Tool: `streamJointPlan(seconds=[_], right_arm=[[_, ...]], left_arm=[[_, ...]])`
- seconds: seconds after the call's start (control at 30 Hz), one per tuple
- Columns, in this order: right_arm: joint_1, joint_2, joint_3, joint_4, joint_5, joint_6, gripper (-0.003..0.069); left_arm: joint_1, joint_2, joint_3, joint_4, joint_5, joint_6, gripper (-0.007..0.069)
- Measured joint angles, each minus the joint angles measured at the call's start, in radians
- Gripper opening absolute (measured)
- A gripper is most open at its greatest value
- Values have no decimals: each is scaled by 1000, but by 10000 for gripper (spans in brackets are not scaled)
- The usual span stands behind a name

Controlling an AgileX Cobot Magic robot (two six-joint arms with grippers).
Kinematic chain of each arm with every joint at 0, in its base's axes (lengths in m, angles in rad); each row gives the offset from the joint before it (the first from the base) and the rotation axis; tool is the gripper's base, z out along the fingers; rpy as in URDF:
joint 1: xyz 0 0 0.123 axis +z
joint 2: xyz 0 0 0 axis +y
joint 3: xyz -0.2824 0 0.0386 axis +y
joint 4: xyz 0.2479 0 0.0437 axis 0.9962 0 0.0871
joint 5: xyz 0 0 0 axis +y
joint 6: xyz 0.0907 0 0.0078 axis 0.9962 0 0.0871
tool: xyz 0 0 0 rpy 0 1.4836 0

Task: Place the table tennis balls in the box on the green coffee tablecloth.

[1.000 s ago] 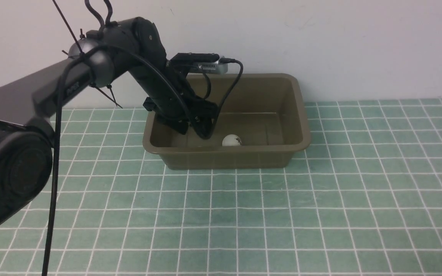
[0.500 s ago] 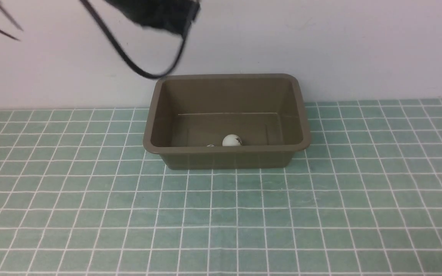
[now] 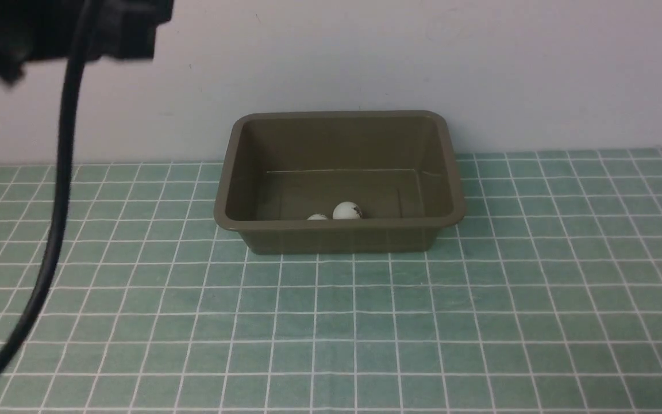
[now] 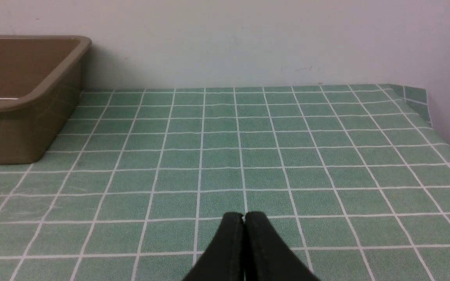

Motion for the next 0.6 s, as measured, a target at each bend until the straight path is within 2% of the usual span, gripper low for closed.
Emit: streamJointPlan(seconds=[0.23,0.43,0.6], right_arm=[[0,0,0,0,0,0,-16],[0,0,0,0,0,0,-16],[0,0,0,0,0,0,-16]], left_arm=[[0,-385,543,-1,-346,-4,-4],[0,-567,816,-23,-401,-17,-4],[0,-584,915,-28,-404,-16,-4]])
